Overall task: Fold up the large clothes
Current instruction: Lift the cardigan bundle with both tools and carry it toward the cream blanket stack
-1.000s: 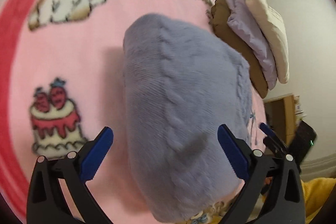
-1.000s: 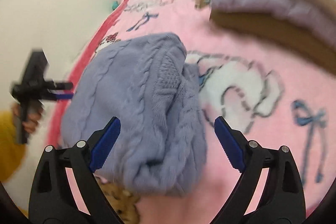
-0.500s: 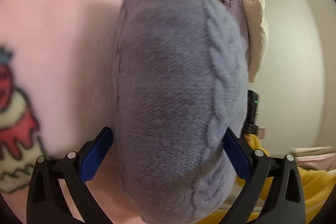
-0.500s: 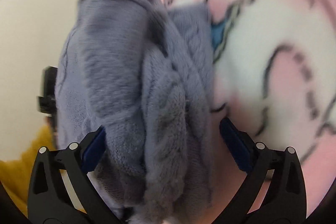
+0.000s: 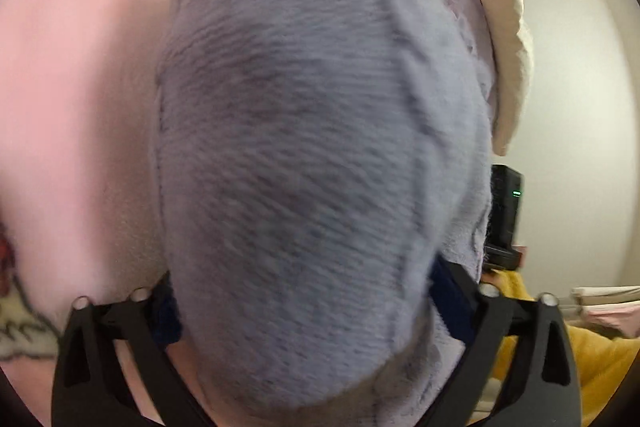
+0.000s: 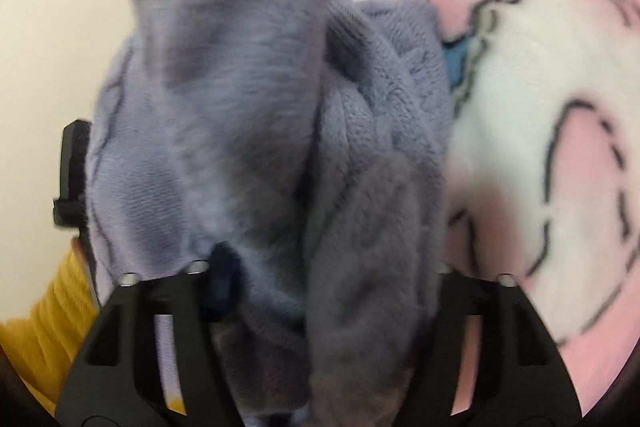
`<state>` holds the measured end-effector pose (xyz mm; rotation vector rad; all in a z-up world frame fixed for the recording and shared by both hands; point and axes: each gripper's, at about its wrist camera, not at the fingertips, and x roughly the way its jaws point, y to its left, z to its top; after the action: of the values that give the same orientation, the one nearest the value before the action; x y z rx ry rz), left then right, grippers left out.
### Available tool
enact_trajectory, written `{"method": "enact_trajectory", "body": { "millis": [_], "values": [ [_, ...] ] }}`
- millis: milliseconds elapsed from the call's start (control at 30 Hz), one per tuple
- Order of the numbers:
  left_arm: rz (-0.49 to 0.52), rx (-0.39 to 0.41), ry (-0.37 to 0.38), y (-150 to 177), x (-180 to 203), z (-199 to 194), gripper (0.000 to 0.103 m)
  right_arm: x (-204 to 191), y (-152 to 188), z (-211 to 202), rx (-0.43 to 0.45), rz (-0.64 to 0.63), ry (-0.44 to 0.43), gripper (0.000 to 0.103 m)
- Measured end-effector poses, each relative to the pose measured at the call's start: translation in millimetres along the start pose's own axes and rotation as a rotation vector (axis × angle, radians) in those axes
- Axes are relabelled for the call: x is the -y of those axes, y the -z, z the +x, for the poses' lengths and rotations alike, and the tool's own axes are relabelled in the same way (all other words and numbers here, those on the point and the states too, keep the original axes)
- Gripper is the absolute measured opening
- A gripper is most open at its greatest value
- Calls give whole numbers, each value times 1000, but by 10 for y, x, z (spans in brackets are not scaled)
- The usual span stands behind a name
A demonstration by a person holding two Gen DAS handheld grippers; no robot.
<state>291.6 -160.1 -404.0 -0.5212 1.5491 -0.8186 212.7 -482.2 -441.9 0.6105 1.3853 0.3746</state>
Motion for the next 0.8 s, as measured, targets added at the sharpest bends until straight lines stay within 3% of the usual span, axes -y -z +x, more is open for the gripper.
{"method": "enact_trajectory", "body": {
  "millis": [100, 200, 333, 467, 600, 800],
  "values": [
    [-41, 56, -65, 61, 170, -116, 65, -258, 94, -75, 59, -62, 111, 43],
    [-85, 140, -86, 179, 362, -331, 57, -533, 216, -209, 134, -70, 171, 40],
    [-60, 230, -78, 446, 744, -727, 56, -896, 511, -529, 219, -120, 184, 40],
    [30, 291, -63, 750, 1322, -1228, 56, -1338, 850, -1024, 301, -134, 161, 40],
    [132, 284, -62, 929, 1795, -1605, 57, -1692, 1230, -1640, 392, -120, 183, 40],
    [274, 224, -42, 1080, 2368, -1755, 57, -1716, 1595, -2342, 512, -54, 253, 40]
  ]
}}
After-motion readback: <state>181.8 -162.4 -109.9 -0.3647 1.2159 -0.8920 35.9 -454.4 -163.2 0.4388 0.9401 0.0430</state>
